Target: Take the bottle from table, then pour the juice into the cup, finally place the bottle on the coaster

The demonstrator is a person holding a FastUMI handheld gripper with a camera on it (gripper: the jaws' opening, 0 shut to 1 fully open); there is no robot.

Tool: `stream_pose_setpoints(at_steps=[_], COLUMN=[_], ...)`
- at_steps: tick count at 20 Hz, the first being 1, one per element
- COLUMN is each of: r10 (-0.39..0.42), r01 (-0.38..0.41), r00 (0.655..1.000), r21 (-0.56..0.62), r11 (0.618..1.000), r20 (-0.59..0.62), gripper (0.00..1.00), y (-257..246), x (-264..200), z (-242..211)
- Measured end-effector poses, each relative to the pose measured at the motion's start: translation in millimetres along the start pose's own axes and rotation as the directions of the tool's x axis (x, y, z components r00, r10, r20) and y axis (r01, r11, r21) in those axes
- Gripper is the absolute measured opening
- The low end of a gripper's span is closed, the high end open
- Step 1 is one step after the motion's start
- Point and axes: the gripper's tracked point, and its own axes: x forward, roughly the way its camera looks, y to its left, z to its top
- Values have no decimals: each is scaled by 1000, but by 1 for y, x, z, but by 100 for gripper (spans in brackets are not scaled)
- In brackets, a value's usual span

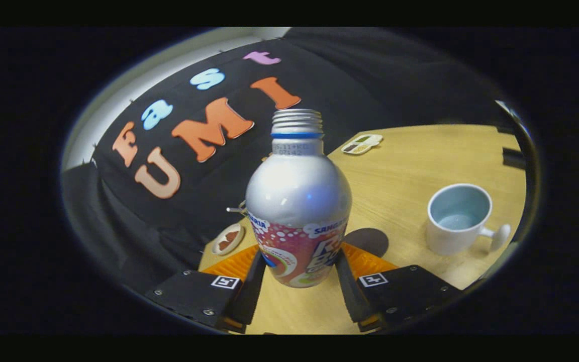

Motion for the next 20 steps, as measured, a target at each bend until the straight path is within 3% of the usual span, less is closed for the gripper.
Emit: stream_pose_setpoints(at_steps=[3,8,11,20], r10=[-51,-116,-152,-205], r01=[60,179,194,230], r00=[998,980,981,973], r21=[-229,-482,-505,-410], r11=[972,857,841,883], r20=[48,159,123,105], gripper=[71,71,72,74], y=[-7,-20,-28,-48], x=[13,40,53,61], z=[3,5,-9,-13])
